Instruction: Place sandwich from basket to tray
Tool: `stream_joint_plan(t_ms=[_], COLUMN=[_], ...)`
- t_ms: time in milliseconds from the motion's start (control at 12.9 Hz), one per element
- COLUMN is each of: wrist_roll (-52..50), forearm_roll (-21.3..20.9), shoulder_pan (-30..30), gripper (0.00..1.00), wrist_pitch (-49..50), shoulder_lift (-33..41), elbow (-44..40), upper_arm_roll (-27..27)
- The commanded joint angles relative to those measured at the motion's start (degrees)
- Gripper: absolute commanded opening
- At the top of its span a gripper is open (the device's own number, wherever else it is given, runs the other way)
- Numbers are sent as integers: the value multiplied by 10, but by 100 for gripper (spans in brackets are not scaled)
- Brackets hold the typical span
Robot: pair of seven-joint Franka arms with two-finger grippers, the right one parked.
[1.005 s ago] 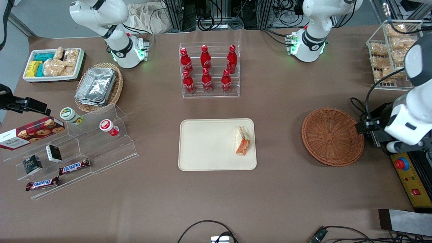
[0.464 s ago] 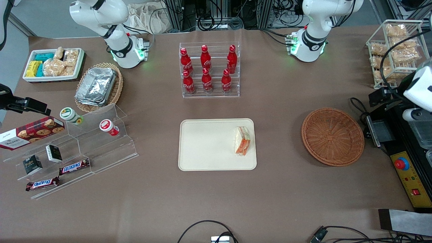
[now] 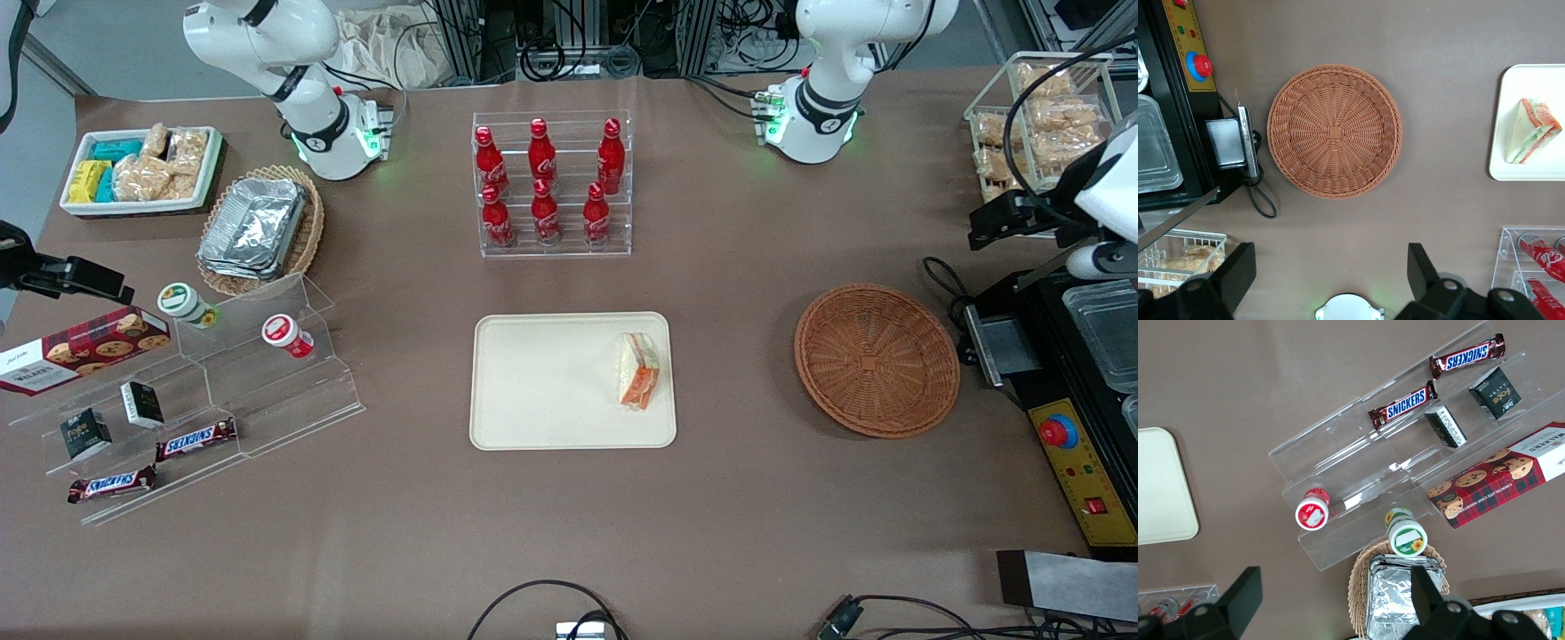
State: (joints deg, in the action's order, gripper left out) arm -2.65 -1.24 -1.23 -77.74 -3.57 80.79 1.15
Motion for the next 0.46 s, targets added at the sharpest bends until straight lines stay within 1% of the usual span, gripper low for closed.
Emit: stream_joint_plan(t_ms=[0,386], wrist_roll=[0,-2], forearm_roll=[11,18], shoulder_pan=[-17,-17], gripper=[100,100], wrist_pitch=[2,2], shoulder_lift=[20,15], elbow=[22,27], upper_arm_roll=[-18,-16])
